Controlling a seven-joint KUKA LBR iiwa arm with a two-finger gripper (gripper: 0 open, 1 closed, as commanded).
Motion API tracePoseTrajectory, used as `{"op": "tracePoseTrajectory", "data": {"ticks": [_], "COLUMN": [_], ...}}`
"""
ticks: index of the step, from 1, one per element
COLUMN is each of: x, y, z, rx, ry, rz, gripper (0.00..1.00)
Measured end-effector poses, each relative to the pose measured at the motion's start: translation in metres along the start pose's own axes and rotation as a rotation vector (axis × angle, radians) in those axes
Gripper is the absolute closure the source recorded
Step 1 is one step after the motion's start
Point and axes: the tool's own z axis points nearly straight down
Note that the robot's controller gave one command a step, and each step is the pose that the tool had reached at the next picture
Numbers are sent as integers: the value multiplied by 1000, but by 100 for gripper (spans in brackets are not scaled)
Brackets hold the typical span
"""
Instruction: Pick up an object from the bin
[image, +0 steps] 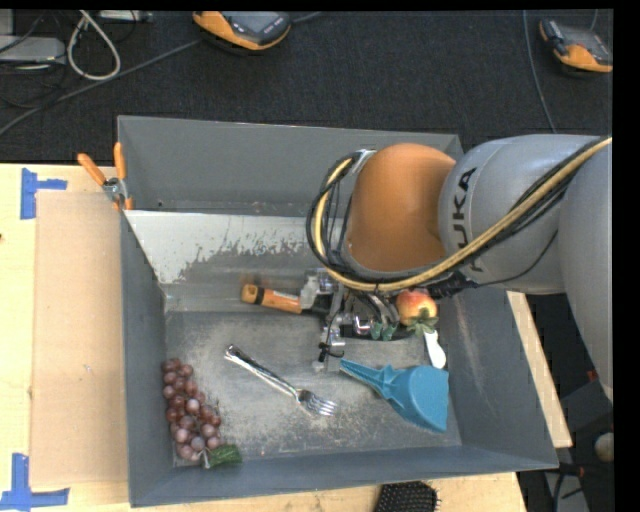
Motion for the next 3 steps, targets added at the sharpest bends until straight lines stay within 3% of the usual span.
{"op": "tracePoseTrajectory", "data": {"ticks": [1,2,3], "x": [-1,-4,-11], "y": [0,-22,-42], "z": [-4,-28,-2], "rx": [0,-1,-1], "ry": [-5,-4,-8], "rz": [1,-269,-314], "gripper": [0,0,0]}}
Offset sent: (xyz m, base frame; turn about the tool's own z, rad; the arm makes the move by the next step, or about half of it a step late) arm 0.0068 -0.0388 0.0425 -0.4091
